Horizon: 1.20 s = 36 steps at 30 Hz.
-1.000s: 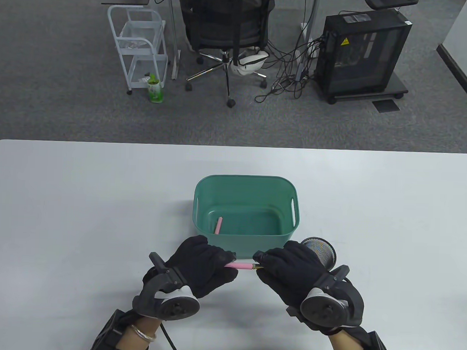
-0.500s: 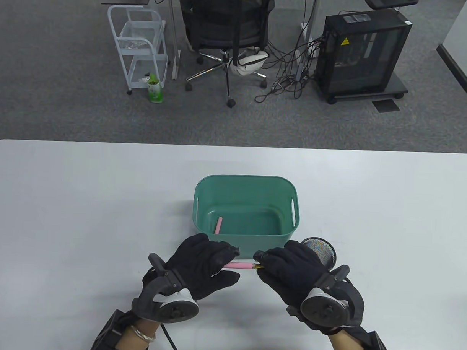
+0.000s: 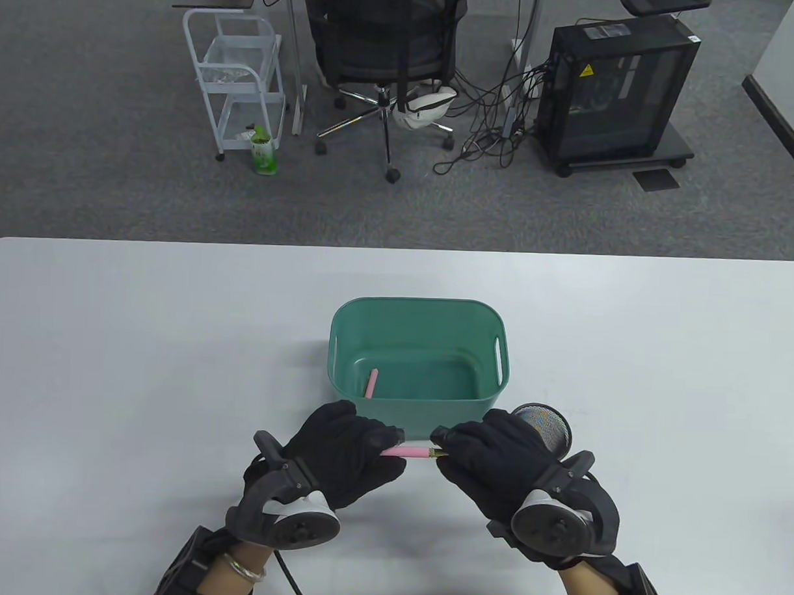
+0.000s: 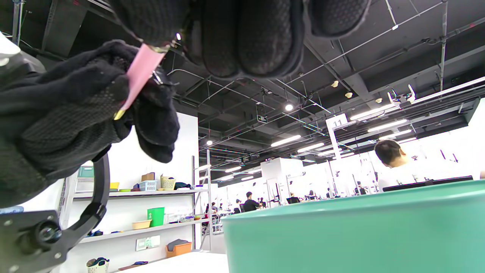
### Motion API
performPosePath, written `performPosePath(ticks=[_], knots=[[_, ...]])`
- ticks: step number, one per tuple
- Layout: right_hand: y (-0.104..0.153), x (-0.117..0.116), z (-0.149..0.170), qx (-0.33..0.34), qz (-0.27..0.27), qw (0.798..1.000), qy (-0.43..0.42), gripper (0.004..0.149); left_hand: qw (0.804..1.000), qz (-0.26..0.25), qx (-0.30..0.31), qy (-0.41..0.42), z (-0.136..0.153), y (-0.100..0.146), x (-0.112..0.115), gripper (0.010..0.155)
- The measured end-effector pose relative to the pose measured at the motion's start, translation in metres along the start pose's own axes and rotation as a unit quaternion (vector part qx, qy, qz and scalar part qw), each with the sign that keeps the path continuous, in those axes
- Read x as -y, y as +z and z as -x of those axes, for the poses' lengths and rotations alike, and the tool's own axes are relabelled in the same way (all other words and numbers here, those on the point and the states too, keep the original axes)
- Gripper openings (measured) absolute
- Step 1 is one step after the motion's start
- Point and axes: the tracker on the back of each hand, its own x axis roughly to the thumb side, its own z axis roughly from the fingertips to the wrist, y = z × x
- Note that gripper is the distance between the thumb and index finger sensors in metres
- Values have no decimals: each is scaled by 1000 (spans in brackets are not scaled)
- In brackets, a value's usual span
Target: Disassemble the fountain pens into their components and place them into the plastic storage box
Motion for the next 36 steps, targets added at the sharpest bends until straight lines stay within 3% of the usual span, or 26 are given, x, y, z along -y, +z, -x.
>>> performPosePath(ticks=[30, 36], knots=[[0, 0, 0, 3, 4, 1000, -3, 41, 1000, 0, -2, 8, 3, 1, 0, 63], [0, 0, 1, 1, 5, 1000, -1, 41, 1000, 1, 1, 3, 2, 1, 0, 59]])
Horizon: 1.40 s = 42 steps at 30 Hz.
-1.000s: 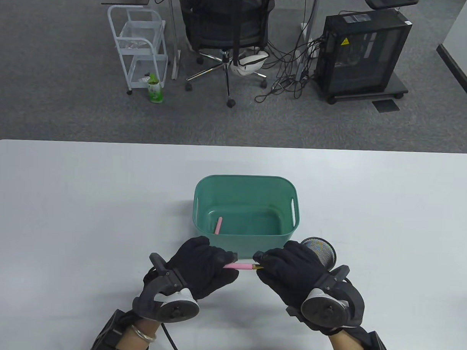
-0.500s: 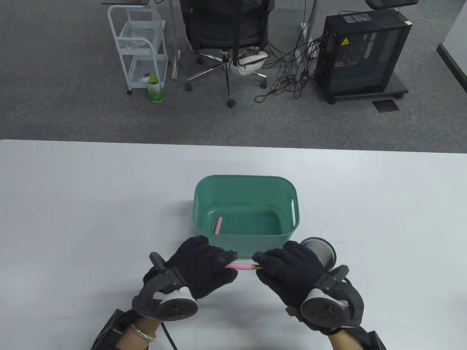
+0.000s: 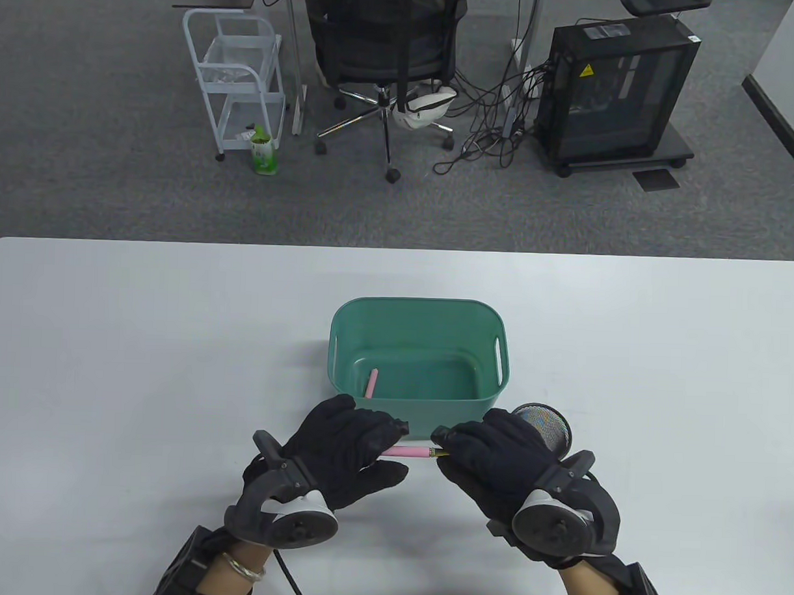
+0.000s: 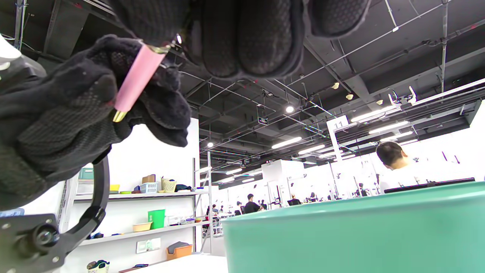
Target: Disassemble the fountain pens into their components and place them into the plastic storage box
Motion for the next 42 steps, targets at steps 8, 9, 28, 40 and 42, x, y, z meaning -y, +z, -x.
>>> performPosePath(ticks=[8, 9, 28, 40, 42], knots=[[0, 1, 0, 1, 4, 1000, -4, 41, 1000, -6, 0, -4, -1, 0, 0, 49], [1, 1, 0, 1, 4, 1000, -4, 41, 1000, -5, 0, -5, -2, 0, 0, 48], [1, 0, -1, 6, 4, 1000, -3, 41, 1000, -1, 2, 11, 0, 0, 1, 52], [1, 0, -1, 4, 4, 1000, -3, 41, 1000, 2, 2, 13, 2, 0, 1, 60], [1, 0, -1, 4, 4, 1000, -2, 41, 1000, -1, 3, 10, 1, 0, 1, 62]])
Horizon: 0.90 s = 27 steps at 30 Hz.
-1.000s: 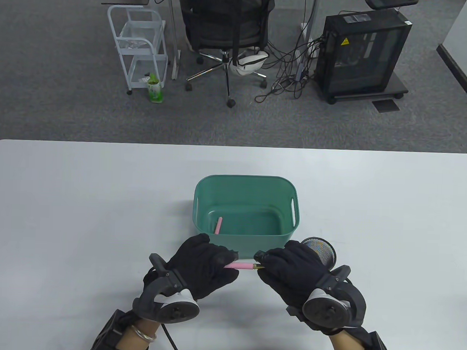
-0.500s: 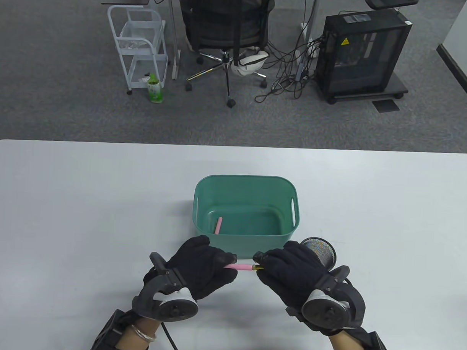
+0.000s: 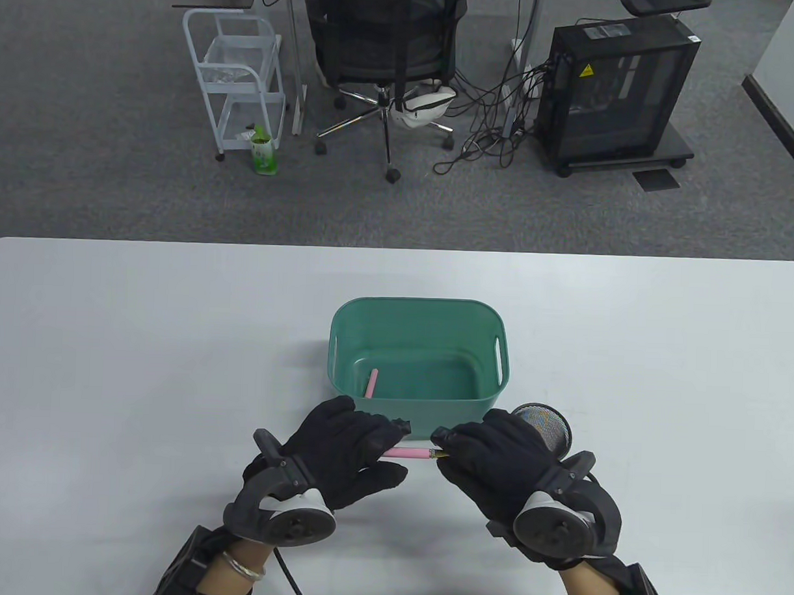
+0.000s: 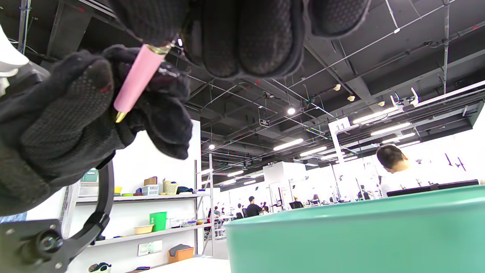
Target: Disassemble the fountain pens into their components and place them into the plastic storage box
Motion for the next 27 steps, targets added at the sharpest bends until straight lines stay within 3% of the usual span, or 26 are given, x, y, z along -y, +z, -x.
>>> performPosePath(ticks=[4, 15, 27], knots=[[0, 0, 0, -1, 0, 1000, 1, 41, 1000, -1, 1, -4, -1, 0, 0, 64], [0, 0, 1, -1, 2, 1000, -1, 41, 1000, 0, -2, -12, -2, 0, 0, 48], [0, 0, 1, 1, 1, 1000, -2, 41, 1000, -3, 0, -4, -2, -1, 0, 49]])
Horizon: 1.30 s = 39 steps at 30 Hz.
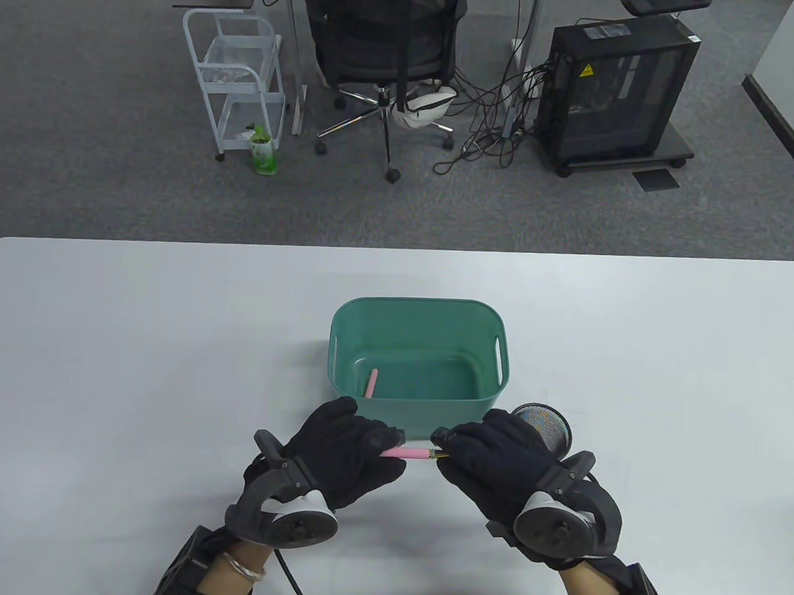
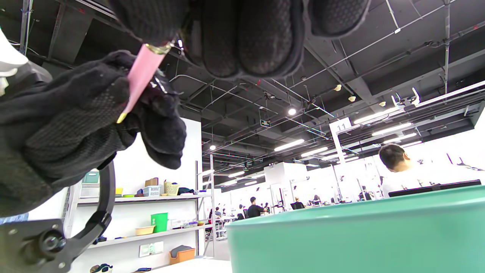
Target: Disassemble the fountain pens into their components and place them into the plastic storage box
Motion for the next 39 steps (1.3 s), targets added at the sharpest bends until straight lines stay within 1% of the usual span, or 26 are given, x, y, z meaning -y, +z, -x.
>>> performPosePath(ticks=[14, 23, 26, 33, 39], knots=[[0, -1, -1, 3, -1, 1000, 1, 41, 1000, 1, -2, 5, 2, 0, 1, 53], [0, -1, 1, 0, 1, 1000, 1, 42, 1000, 4, -3, 3, 3, 1, 1, 64], [0, -1, 1, 0, 2, 1000, 1, 41, 1000, 1, -2, -1, 2, 1, 0, 62], [0, -1, 1, 0, 4, 1000, 2, 42, 1000, 2, -1, -4, 1, 1, 0, 48], [1, -1, 1, 1, 3, 1000, 4, 42, 1000, 4, 0, -4, 0, 1, 1, 47]])
